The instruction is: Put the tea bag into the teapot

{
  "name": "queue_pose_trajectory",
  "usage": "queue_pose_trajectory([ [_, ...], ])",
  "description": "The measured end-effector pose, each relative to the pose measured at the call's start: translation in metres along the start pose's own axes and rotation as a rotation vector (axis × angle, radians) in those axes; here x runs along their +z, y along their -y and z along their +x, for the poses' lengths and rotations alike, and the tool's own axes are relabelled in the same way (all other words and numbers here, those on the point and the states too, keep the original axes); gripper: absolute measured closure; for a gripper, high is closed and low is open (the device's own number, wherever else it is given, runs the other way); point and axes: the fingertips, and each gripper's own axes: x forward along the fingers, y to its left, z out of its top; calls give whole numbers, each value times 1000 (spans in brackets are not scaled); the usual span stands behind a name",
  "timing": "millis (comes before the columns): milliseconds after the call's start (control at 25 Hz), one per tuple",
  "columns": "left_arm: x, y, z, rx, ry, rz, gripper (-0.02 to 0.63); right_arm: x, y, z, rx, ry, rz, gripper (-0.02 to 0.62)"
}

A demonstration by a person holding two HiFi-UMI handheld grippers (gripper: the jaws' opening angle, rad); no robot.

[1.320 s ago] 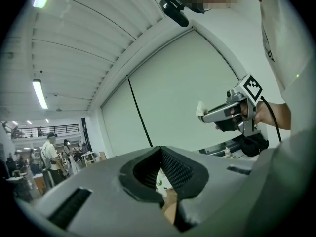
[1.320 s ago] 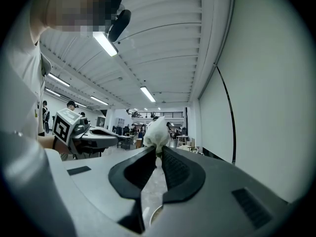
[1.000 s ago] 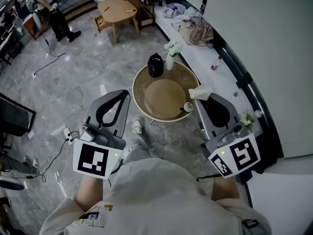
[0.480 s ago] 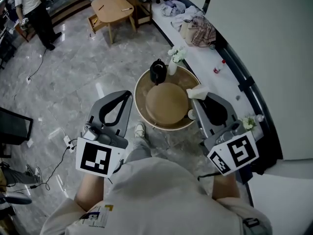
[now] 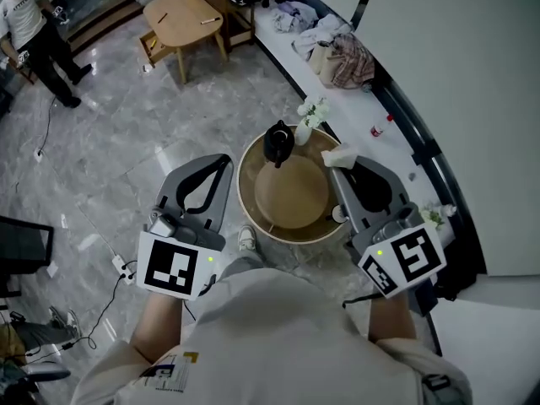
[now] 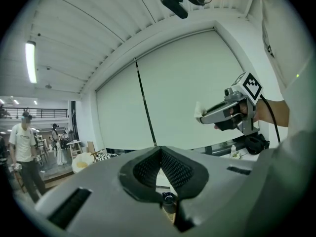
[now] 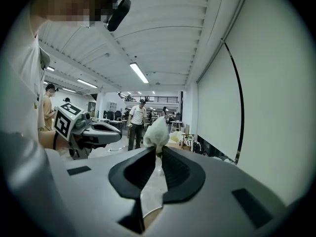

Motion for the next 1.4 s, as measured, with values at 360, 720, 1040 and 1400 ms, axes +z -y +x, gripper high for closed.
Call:
queue_pose_trajectory([
  [360,-29,-60,57,-102,-1,25,598,-3,21,77,-56,-54,-10,555],
  [720,-46,-81,99,-150,-35,2,598,-19,56,118,-97,-118,16,555],
  [1040,-59,-80,128,-118,-86,-35,598,-48,92,133,-70,-169,49,555],
  [1400,-78,-79,174,-100,-133,-37,598,-86,134,165,-42,-261,45,555],
])
